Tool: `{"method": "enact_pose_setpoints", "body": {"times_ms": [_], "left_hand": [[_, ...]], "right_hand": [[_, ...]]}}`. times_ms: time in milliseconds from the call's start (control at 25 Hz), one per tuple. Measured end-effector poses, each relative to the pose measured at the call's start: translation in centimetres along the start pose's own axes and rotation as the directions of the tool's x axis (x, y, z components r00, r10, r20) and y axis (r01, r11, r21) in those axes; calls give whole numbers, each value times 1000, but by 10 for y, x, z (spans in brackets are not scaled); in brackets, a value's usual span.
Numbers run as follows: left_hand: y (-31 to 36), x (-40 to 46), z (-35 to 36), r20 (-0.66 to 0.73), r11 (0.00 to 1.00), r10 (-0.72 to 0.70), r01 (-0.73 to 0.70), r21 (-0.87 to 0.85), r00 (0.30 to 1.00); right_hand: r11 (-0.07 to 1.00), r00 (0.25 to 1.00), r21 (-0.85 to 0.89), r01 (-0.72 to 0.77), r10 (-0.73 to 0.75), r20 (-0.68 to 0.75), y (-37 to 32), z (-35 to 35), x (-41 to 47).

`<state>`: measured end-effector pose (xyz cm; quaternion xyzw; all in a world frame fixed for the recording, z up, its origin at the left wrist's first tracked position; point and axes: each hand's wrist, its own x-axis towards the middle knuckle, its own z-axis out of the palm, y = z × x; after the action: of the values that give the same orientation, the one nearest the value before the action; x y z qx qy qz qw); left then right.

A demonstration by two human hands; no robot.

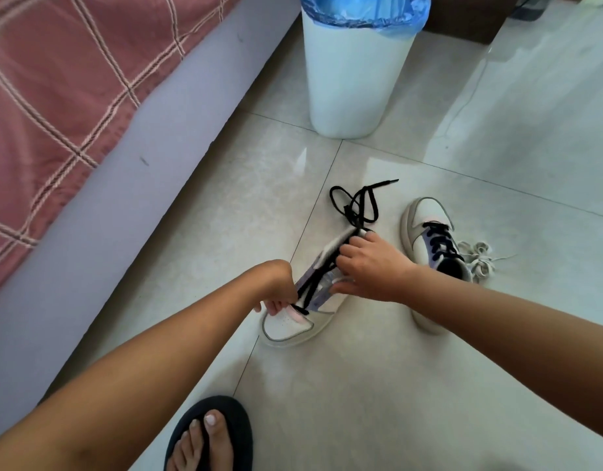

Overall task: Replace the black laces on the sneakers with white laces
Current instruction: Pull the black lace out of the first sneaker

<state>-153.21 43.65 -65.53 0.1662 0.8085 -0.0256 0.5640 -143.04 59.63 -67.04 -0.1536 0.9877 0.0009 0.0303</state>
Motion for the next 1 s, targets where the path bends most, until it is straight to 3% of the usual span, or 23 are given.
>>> {"method": "enact_pose_setpoints", "body": {"times_ms": [120,200,320,440,520,600,680,760,840,920,1000], "left_hand": [[0,0,-2,-108,986,103,-87,145,989],[2,0,-1,-211,954,190,-130,270,959],[7,2,-1,-334,942,258,-160,295,906],[6,7,-5,-503,955,295,-238,175,813],[3,11,-4,-693,920,313,-389,51,650],[0,18,0,-823,834,215,-538,-125,525],[-2,26,-1,-816,823,153,-528,-207,558],[-3,32,-5,-775,881,234,-465,-86,587],[-3,35,-15,-669,879,451,-424,219,590],[4,32,-24,-495,760,609,-279,586,620],[15,25,-32,-391,595,663,-133,792,639]], "right_hand": [[995,994,52,-83,87,-73,1,-7,-4],[995,998,86,-60,59,11,6,-3,-4],[992,992,127,-9,-7,129,9,0,-9],[983,989,142,-114,98,112,11,6,-19],[939,972,258,-227,204,113,11,4,-24],[863,924,330,-383,347,162,12,-1,-22],[855,906,310,-416,358,227,13,-2,-16],[871,909,283,-402,342,239,10,-4,-11],[872,905,269,-410,351,241,10,-2,-7],[881,910,260,-395,338,239,10,-2,-5],[892,918,253,-375,318,238,8,-2,-4]]}}
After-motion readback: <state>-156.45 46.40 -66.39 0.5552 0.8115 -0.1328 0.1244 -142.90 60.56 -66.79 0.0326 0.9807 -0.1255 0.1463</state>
